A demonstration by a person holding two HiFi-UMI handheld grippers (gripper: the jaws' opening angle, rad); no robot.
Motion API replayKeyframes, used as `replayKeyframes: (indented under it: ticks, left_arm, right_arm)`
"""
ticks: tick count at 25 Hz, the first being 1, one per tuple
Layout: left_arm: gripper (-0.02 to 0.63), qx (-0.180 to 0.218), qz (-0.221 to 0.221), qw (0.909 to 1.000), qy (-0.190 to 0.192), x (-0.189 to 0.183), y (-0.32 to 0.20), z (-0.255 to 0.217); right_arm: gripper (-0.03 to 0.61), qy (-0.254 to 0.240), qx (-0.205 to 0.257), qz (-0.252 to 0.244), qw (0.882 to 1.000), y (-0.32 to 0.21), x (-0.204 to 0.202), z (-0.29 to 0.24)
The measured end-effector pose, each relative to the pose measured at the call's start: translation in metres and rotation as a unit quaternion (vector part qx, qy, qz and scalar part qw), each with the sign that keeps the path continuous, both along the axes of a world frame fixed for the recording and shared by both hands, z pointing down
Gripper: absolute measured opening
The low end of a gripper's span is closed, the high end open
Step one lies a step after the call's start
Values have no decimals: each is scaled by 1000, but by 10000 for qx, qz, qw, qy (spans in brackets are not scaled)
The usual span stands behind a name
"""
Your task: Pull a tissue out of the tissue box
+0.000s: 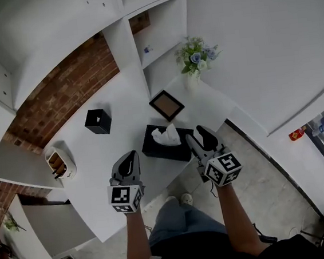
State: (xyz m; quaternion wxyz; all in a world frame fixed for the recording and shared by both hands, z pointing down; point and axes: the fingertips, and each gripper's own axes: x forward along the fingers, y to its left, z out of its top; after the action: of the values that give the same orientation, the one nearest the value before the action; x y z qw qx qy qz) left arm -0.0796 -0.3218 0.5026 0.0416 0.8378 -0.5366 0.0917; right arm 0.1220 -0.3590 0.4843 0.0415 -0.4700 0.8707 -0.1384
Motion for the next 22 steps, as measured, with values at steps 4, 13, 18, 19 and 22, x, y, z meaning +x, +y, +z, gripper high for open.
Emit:
replayKeyframes:
  ticks: [4, 13, 18, 19, 22]
  left_arm:
    - [9, 99, -24, 9999, 96, 1, -18, -4]
    - [9, 24, 165, 9994, 316, 6, -41, -5]
    - [9, -17, 185, 9991, 389, 3, -42, -4]
    - [9, -25, 190, 9990, 396, 3, -42, -3]
    - [9, -26, 202, 9989, 414, 5, -43, -3]
  right_arm:
    - [167, 136, -22, -39, 9999, -13, -5, 0]
    - [167, 1075, 159, -879, 9902, -51, -34, -13]
    - [167, 2330, 287, -2270, 9452, -61, -72, -14]
    - [167, 2619, 280, -2588, 9293, -59, -79, -10]
    - [167, 3482, 149, -3468, 8708, -51, -96, 15]
